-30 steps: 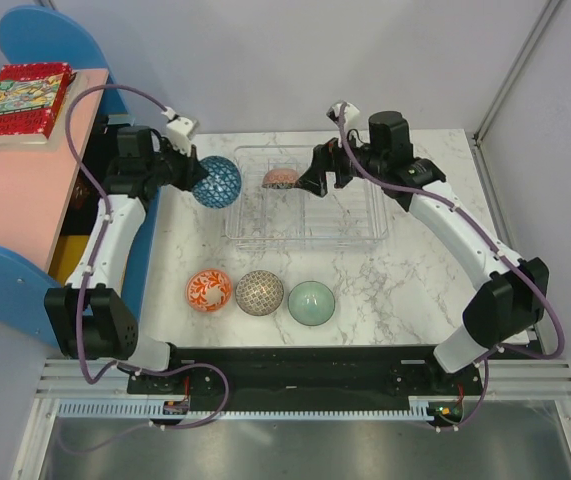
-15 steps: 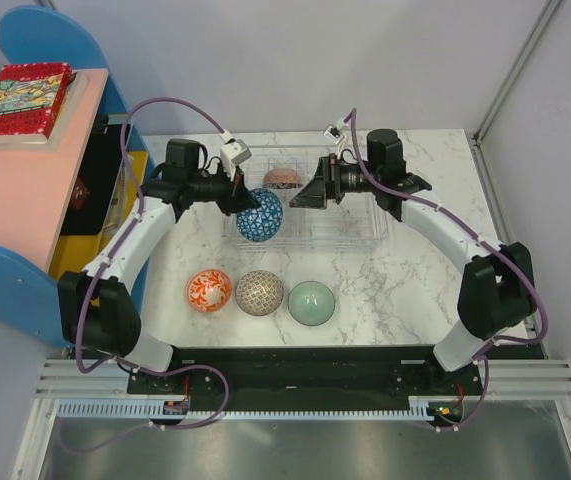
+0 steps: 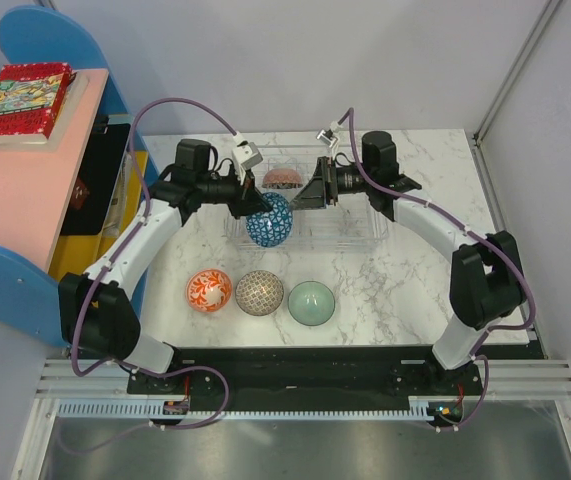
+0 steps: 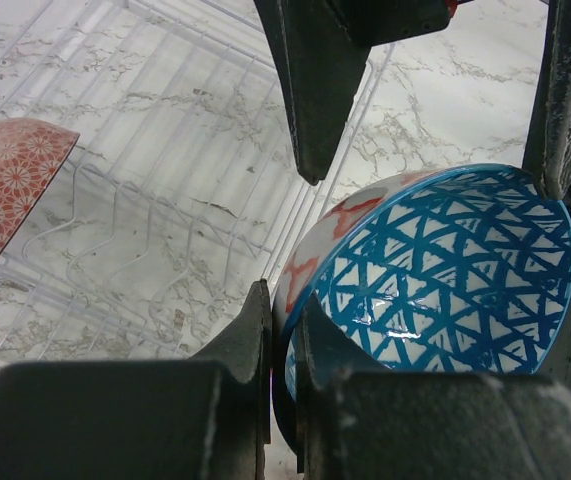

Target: Load the bowls into the dish rack

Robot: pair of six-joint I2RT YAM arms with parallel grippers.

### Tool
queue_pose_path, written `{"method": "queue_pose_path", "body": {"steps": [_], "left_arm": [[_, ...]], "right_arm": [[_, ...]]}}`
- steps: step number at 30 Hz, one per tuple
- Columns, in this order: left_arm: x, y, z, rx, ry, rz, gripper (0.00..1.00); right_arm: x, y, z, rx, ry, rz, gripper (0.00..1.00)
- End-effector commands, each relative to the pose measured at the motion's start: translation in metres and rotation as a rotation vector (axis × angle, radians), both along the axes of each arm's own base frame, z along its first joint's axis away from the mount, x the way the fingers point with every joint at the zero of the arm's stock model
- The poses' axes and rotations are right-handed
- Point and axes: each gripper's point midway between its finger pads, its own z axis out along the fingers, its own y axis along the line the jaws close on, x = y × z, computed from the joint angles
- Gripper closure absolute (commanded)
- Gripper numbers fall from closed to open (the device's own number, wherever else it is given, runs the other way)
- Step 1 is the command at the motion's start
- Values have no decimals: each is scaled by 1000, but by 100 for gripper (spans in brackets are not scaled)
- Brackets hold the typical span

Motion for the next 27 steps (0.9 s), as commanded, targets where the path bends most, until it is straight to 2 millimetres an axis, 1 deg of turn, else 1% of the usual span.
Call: {"method": "queue_pose_path", "body": {"steps": [1,6,11,16,22,27], "left_arm": [[0,-10,42,-59,-123,-38,98],[8,-8,40,-36,-151,-11,98],[11,-7,50,-36,-198,1,98],[15,-7,58,-35,-229,2,98],[17,-10,57,-40,-221,-6,98],[17,-10,51,-39,-206,-8,98]], "right_arm": [[-12,6,9,45,-23,82,2],[-19,13,2,36,-9,112,3],[-19,14,-2,24,1,128,3],[-19,14,-6,21,3,132,6],[-20,14,-4,25,1,143,10],[-23,16,0,38,23,151,13]]}}
